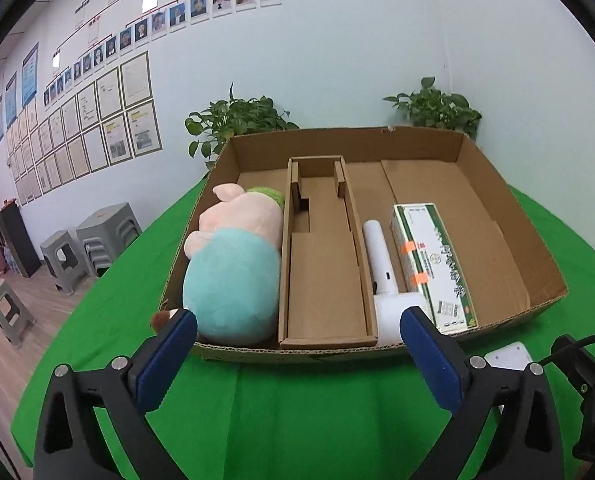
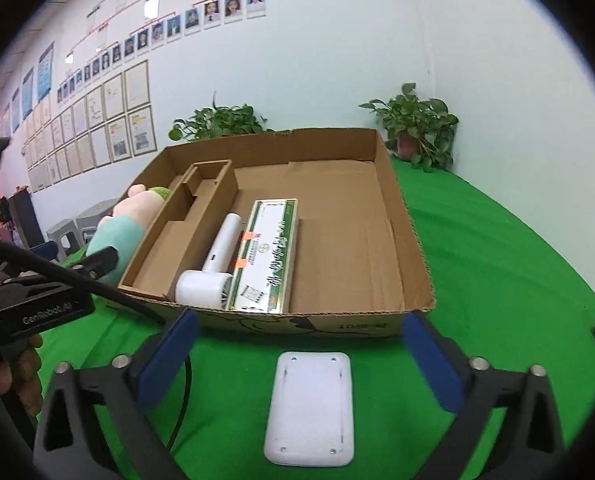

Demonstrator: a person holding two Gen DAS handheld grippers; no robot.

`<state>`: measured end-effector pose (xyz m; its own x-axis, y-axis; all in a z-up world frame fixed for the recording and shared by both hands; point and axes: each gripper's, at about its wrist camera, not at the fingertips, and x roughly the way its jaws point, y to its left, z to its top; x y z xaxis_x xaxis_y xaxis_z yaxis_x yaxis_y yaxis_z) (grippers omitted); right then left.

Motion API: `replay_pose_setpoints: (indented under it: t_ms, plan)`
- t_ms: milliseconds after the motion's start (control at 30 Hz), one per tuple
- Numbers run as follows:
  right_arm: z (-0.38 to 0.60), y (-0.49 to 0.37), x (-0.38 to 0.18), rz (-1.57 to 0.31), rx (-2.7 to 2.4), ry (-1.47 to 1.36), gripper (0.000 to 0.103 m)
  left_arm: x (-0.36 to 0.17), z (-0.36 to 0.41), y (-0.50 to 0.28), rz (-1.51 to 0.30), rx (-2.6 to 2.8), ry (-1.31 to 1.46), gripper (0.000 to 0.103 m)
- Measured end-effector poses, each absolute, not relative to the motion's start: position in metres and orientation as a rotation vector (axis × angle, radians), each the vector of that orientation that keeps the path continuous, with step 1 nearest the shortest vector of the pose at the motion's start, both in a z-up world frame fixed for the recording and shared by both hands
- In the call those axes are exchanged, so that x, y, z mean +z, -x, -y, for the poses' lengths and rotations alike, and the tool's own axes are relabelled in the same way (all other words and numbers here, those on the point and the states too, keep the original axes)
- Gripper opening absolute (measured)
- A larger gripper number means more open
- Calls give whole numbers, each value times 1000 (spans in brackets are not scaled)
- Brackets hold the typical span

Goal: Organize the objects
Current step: 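Move both grippers back toward the white plastic case on the table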

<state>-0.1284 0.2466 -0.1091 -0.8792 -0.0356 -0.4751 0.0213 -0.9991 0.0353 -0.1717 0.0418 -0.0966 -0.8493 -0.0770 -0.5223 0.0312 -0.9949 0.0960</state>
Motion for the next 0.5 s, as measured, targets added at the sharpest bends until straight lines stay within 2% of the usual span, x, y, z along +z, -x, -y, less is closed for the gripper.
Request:
replay_pose_setpoints:
  t_ms: [500]
  plan:
    - [-251,117,-114,64,-2998,-721,103,-104,-41,179,126,-2972,-910,102]
